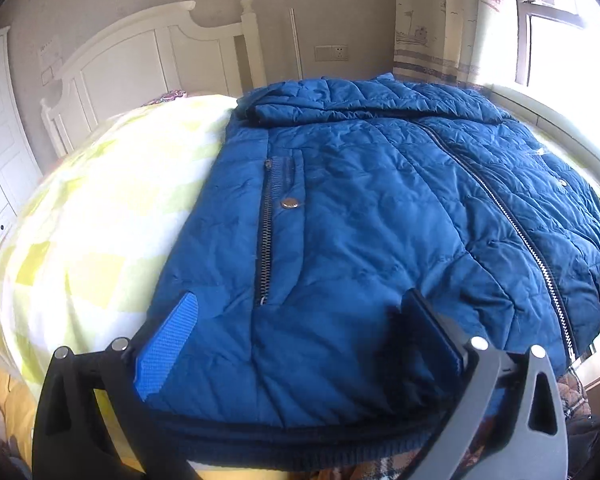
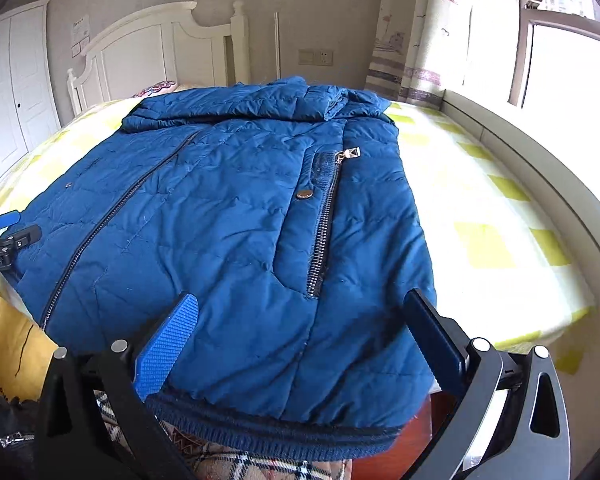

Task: Fold large clothes
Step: 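Grasp the ribbed jacket hem with both grippers, then lift the held hem with both grippers and fold it toward the collar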

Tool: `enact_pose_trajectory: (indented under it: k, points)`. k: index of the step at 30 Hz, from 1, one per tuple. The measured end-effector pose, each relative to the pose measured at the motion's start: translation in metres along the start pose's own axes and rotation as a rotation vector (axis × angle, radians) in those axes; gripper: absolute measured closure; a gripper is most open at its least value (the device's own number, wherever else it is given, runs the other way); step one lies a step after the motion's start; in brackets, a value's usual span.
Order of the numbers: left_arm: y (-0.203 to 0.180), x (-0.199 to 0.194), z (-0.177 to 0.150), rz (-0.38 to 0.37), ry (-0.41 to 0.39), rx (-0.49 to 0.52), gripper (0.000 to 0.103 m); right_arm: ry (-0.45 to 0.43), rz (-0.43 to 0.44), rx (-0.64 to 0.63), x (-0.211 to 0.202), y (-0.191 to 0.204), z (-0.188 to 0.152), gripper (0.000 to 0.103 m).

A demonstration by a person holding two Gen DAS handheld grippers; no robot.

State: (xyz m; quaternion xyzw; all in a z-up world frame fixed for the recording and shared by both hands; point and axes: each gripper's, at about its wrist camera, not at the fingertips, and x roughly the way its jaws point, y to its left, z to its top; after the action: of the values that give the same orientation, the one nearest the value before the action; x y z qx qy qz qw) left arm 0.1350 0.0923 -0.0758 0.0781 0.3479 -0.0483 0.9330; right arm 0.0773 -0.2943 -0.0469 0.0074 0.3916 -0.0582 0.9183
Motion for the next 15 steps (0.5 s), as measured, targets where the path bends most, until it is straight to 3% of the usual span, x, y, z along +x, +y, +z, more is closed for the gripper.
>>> enact_pose_trajectory:
  k: [3, 8, 12, 15]
  points:
    - [0.036, -0.006, -0.003, -0.053, 0.005, -0.120, 0.002, -0.001, 0.036, 0.123, -0.014, -0.038, -0.022, 0.005]
    - [0.099, 0.003, -0.012, -0.143, 0.045, -0.350, 0.003, 0.033, 0.234, 0.394, -0.002, -0.090, -0.071, 0.005]
    - [0.109, 0.012, -0.016, -0.256, 0.067, -0.404, 0.005, 0.040, 0.372, 0.476, 0.022, -0.093, -0.085, 0.005]
    - [0.099, 0.012, -0.015, -0.281, 0.069, -0.368, 0.010, 0.006, 0.443, 0.483, 0.030, -0.087, -0.080, 0.007]
